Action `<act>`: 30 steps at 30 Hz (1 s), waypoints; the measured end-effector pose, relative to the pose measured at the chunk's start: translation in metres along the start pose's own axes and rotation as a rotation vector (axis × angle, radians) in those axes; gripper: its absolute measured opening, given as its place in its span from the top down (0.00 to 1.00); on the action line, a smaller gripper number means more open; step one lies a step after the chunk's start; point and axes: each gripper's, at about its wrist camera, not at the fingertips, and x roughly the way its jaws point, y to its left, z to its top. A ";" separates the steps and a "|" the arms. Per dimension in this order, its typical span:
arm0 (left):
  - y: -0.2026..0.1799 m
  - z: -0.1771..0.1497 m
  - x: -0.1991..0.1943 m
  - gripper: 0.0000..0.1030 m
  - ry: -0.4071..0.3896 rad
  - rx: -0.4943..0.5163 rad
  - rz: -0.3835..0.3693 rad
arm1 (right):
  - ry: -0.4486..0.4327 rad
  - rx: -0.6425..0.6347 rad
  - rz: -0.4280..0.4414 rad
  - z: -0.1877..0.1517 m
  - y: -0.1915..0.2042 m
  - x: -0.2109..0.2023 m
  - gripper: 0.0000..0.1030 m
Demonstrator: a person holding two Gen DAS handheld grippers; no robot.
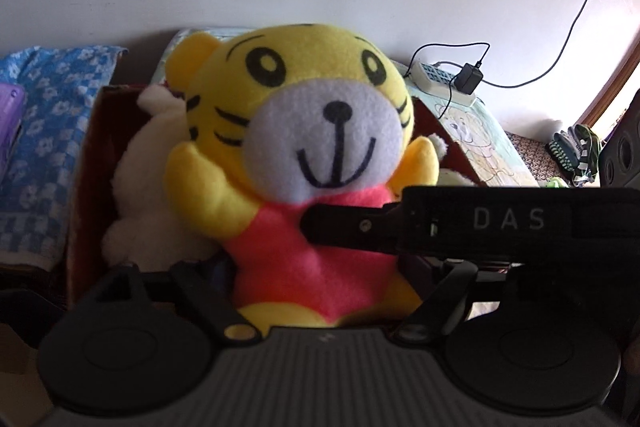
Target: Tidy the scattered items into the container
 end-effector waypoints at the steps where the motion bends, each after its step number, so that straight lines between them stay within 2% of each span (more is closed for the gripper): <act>1: 0.005 0.000 0.000 0.20 0.000 0.006 0.004 | 0.006 -0.005 0.005 0.000 0.001 0.002 0.48; 11: -0.007 0.003 0.020 0.14 0.026 0.014 -0.004 | -0.022 0.069 -0.018 0.008 -0.023 0.001 0.37; 19: -0.008 0.002 0.016 0.13 0.032 0.024 0.032 | -0.063 0.007 -0.046 0.002 -0.009 -0.008 0.32; 20: -0.010 0.002 0.015 0.10 0.028 0.026 0.039 | -0.073 -0.003 -0.048 0.002 -0.007 -0.011 0.32; 27: -0.013 0.001 -0.001 0.04 0.001 -0.004 0.049 | -0.141 -0.074 -0.062 -0.002 0.007 -0.031 0.31; 30: -0.018 -0.001 -0.010 0.01 -0.012 0.010 0.079 | -0.156 -0.075 -0.064 -0.004 0.007 -0.037 0.31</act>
